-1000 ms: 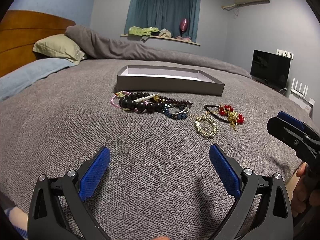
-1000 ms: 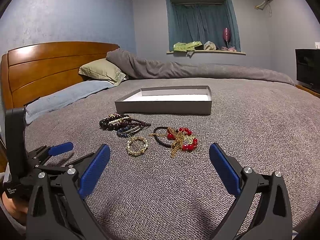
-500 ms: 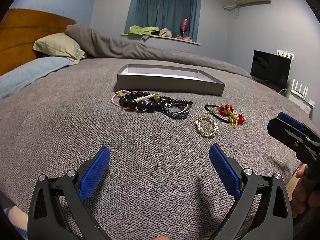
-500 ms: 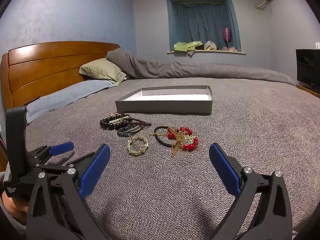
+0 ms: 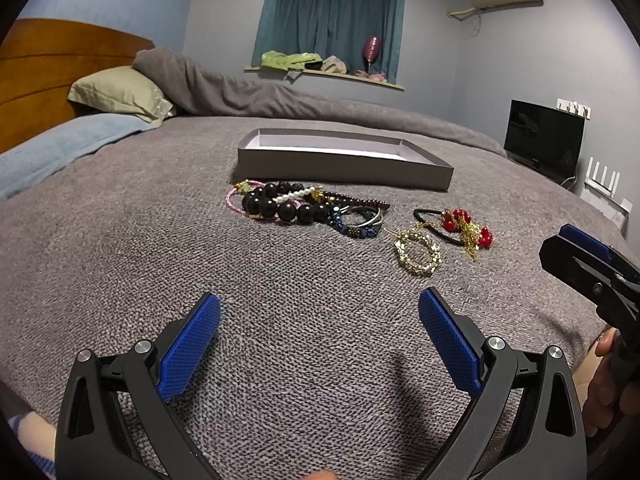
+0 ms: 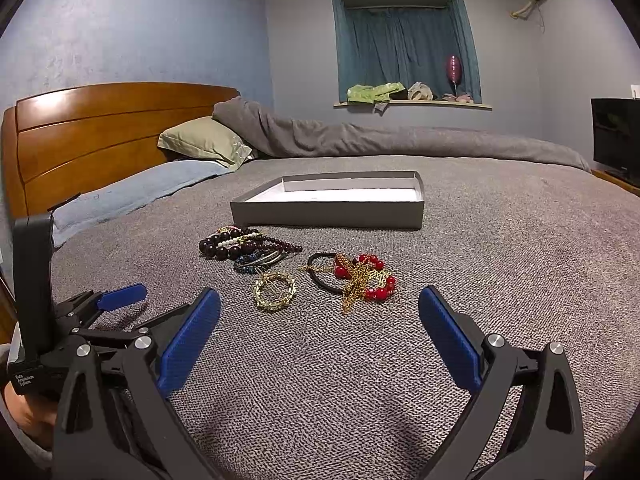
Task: Organize jewelry
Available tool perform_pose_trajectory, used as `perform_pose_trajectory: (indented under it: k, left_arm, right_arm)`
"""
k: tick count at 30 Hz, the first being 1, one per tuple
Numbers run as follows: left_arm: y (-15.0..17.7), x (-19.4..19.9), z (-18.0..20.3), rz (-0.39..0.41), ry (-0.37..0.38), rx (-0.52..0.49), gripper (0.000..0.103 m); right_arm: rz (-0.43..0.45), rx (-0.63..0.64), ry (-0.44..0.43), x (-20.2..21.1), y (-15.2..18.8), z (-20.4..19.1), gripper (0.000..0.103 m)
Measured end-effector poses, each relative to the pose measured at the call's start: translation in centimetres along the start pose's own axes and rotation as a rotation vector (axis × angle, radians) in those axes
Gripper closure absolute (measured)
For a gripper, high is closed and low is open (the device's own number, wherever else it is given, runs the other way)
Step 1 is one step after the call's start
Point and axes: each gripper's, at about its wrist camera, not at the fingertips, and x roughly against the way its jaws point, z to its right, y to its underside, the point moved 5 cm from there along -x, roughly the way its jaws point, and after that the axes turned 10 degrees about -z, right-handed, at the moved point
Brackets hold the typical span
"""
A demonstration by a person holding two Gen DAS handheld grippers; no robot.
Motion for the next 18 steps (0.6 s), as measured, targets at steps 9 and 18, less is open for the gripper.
perform_pose_trajectory:
  k: [9, 18]
  left_arm:
    - [-0.15, 0.12, -0.90, -0.002, -0.039, 0.033, 0.005]
    - [-0.05, 0.05, -0.51, -0.014, -0.007, 0.022, 0.005]
  right_arm:
    - [-0.004, -0.001, -0.001, -0.11, 0.00, 0.06, 0.005]
    - [-0.007, 0.002, -0.009, -0.11, 0.01, -0.08, 0.005]
